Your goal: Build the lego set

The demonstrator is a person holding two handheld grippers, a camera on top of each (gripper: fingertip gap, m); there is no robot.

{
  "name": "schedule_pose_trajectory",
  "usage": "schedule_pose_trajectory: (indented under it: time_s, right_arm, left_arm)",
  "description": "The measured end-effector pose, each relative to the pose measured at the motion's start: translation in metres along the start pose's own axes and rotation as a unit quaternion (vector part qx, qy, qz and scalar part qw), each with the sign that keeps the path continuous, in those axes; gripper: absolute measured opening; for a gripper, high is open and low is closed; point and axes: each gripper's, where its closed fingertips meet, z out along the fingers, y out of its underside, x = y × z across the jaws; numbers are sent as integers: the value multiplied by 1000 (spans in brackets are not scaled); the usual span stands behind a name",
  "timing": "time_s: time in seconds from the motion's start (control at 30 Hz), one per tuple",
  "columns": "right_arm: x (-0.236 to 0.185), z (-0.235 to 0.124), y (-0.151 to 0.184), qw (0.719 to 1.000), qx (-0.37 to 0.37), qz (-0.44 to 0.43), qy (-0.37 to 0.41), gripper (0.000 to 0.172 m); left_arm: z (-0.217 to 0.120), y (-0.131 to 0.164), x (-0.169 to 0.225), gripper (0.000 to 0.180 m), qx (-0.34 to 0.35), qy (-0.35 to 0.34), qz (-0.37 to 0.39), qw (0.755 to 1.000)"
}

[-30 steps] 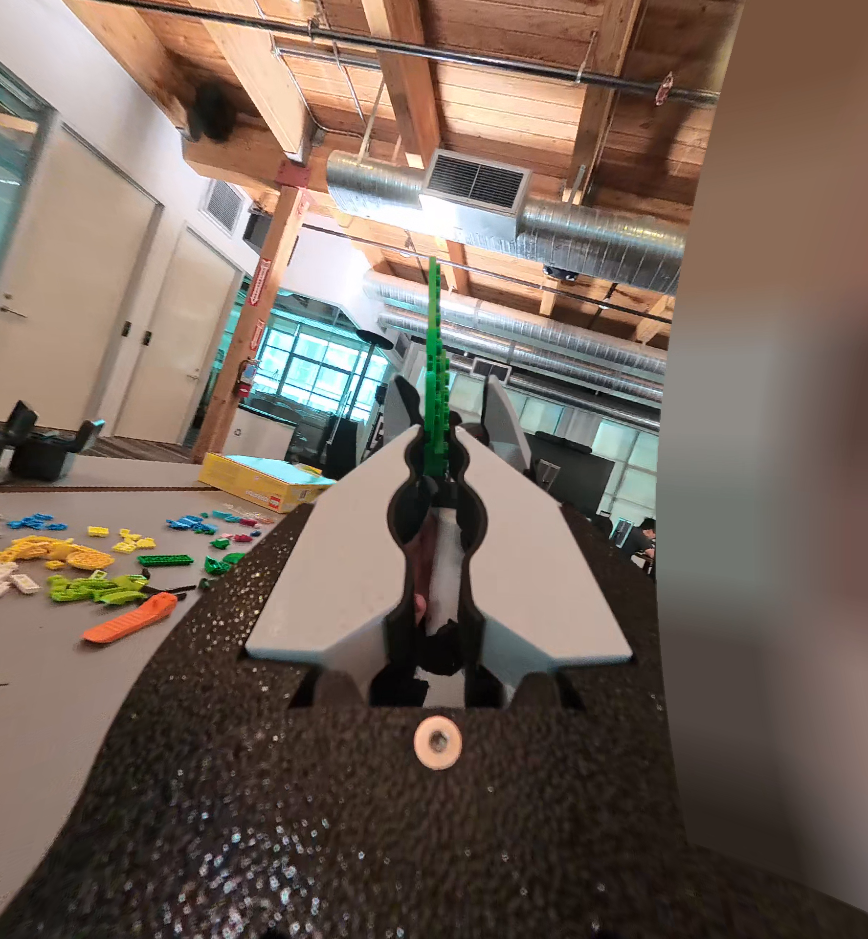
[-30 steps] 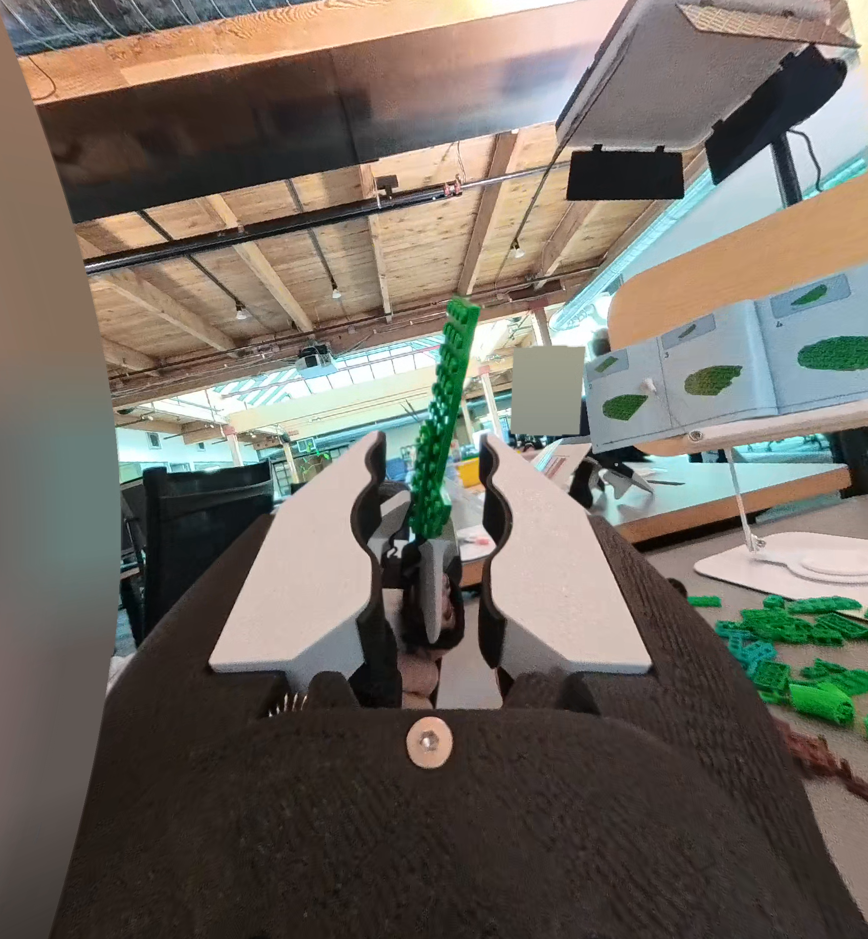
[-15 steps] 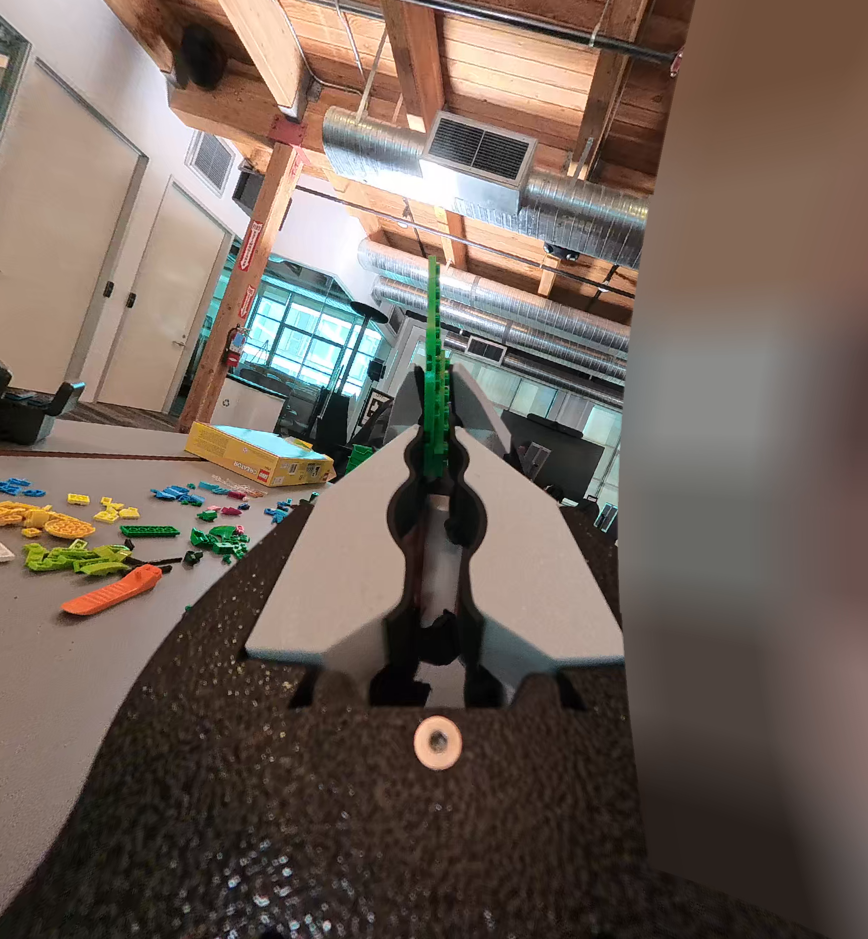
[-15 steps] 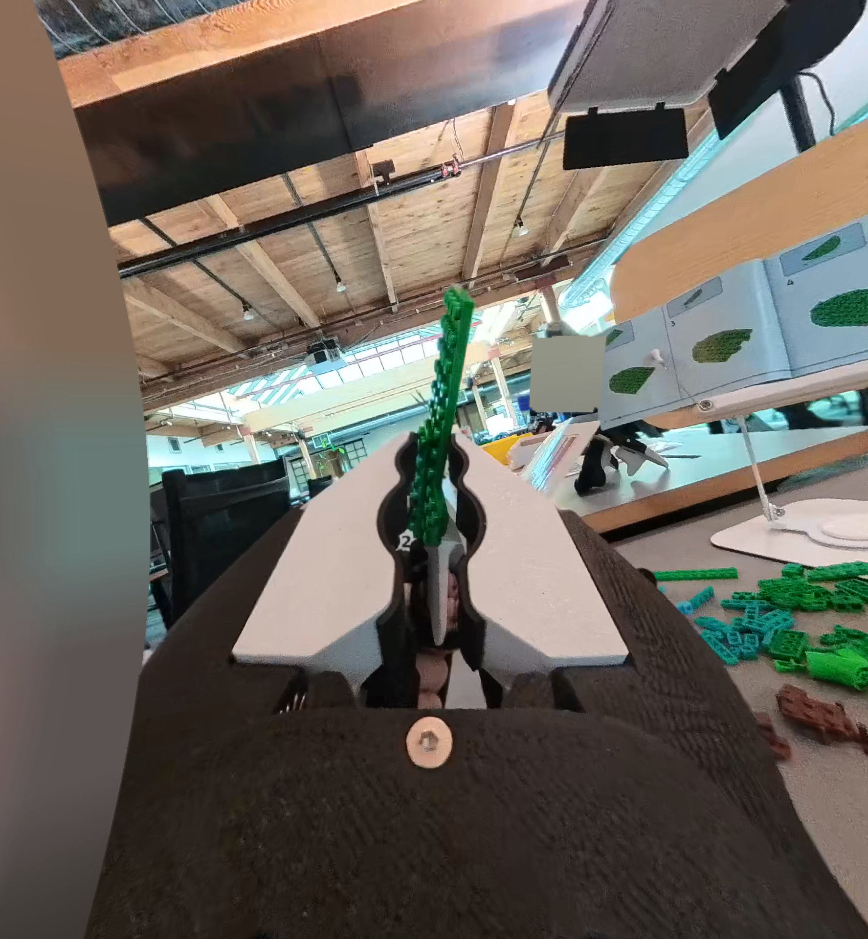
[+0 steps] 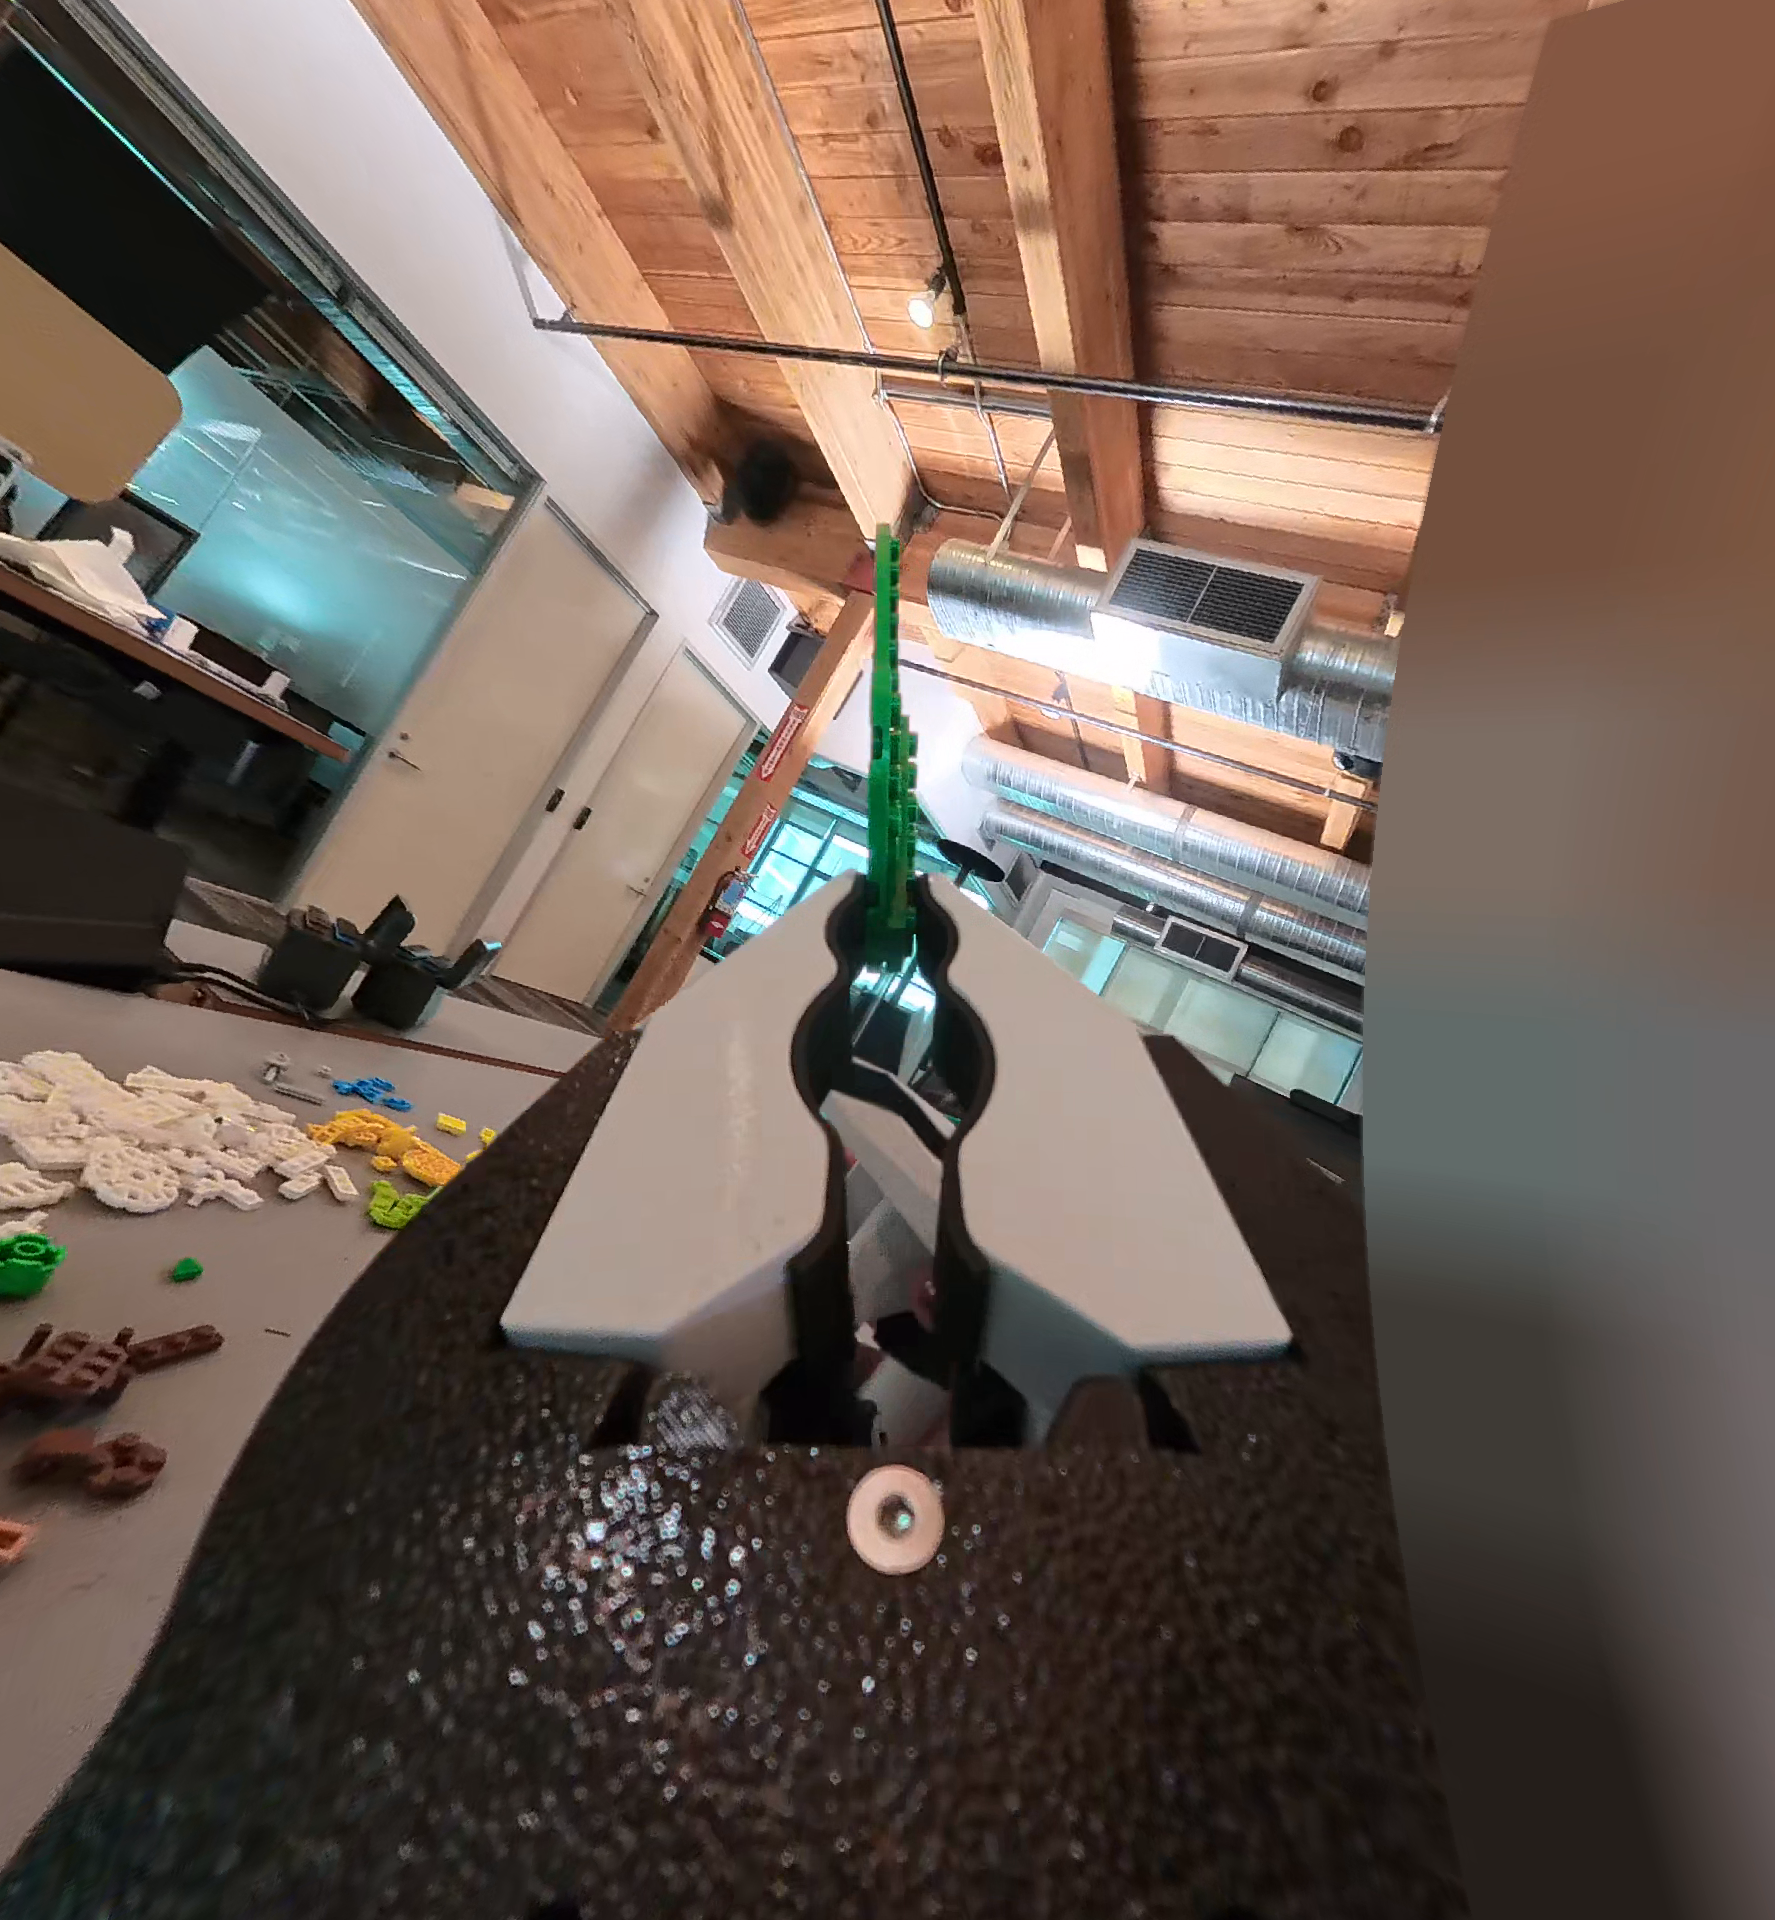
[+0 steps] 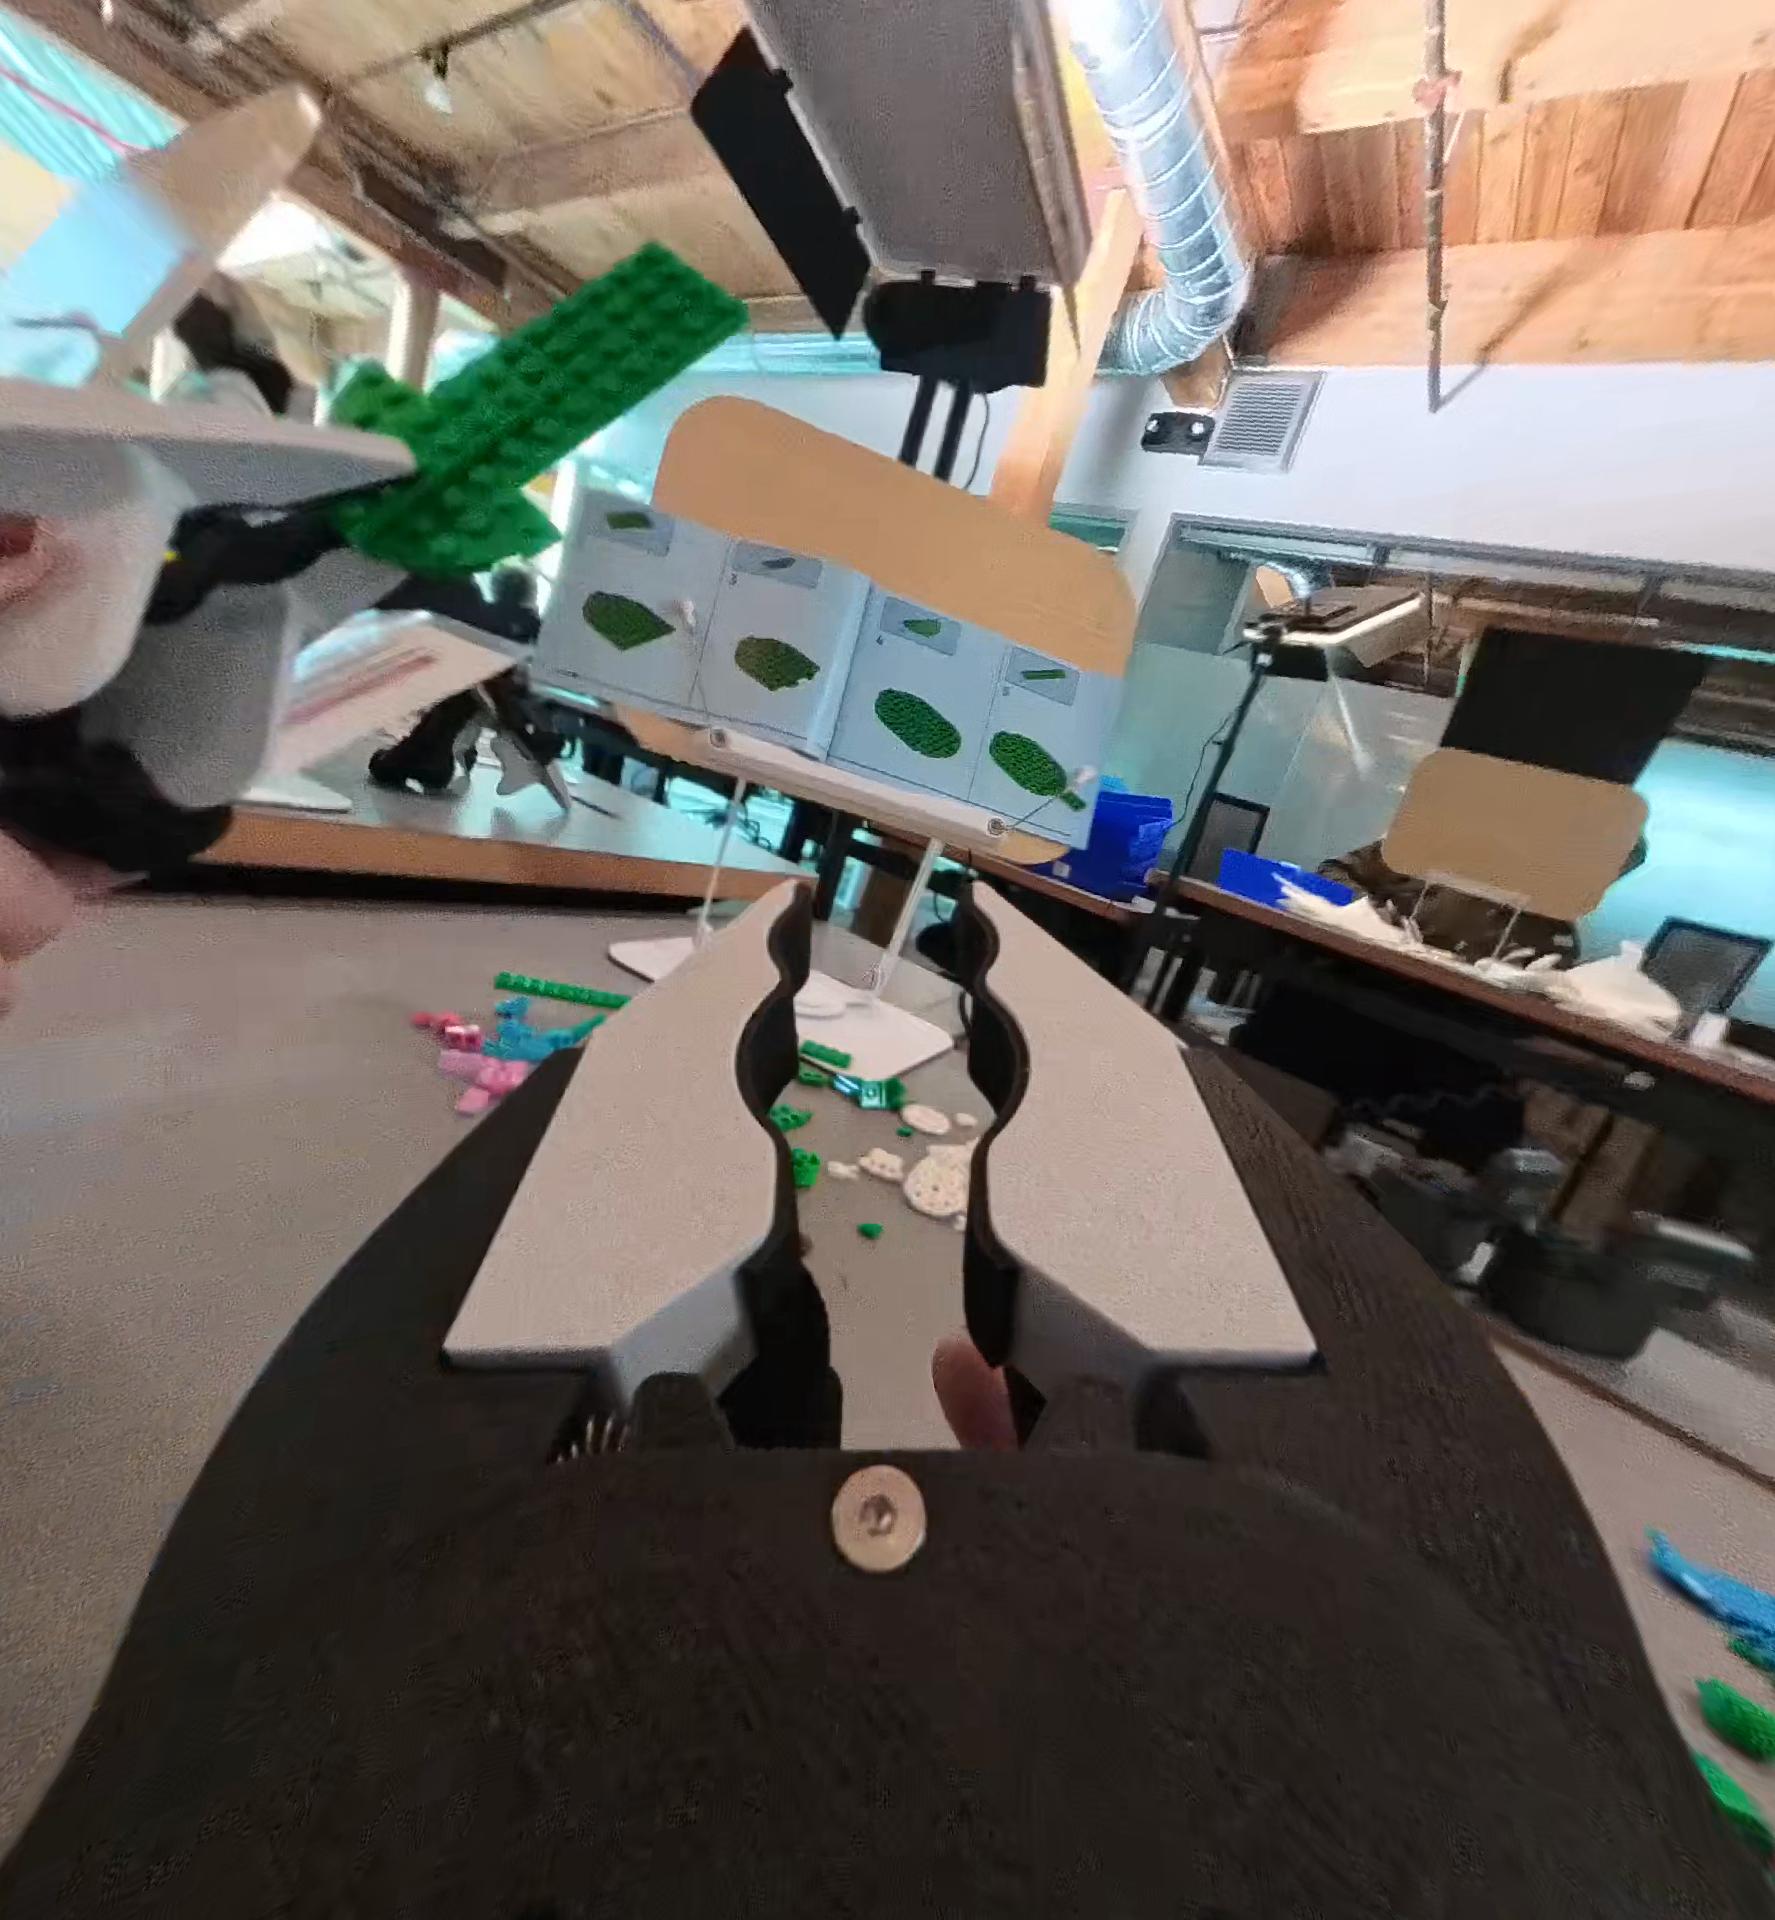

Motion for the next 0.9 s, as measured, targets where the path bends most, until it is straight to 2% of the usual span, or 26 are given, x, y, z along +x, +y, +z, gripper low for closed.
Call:
schedule_pose_trajectory:
  time_s: [0.13,0.37,0.53,0.63,0.7,0.8,0.9]
  right_arm:
    - [-23,3,4,992,-12,-122,-11,22]
    - [-43,4,5,963,-15,-266,-23,21]
    - [-34,3,-7,908,-6,-419,-25,22]
    - [-27,6,-4,871,6,-490,-42,22]
    - [-22,9,-1,859,20,-508,-49,22]
    - [-24,6,-2,841,65,-533,-56,33]
    - [-36,3,-6,791,107,-599,-57,51]
  left_arm:
    - [-1,-1,-2,5,5,-8,4,1000]
    - [-3,-3,-6,5,2,-17,7,1000]
    - [-6,0,-23,5,-34,-42,-16,998]
    - [-10,17,-40,4,-97,-58,-66,991]
    - [-12,30,-44,5,-140,-48,-104,984]
    - [-18,48,-45,5,-202,-35,-144,968]
    - [-18,47,-45,5,-191,-38,-167,967]
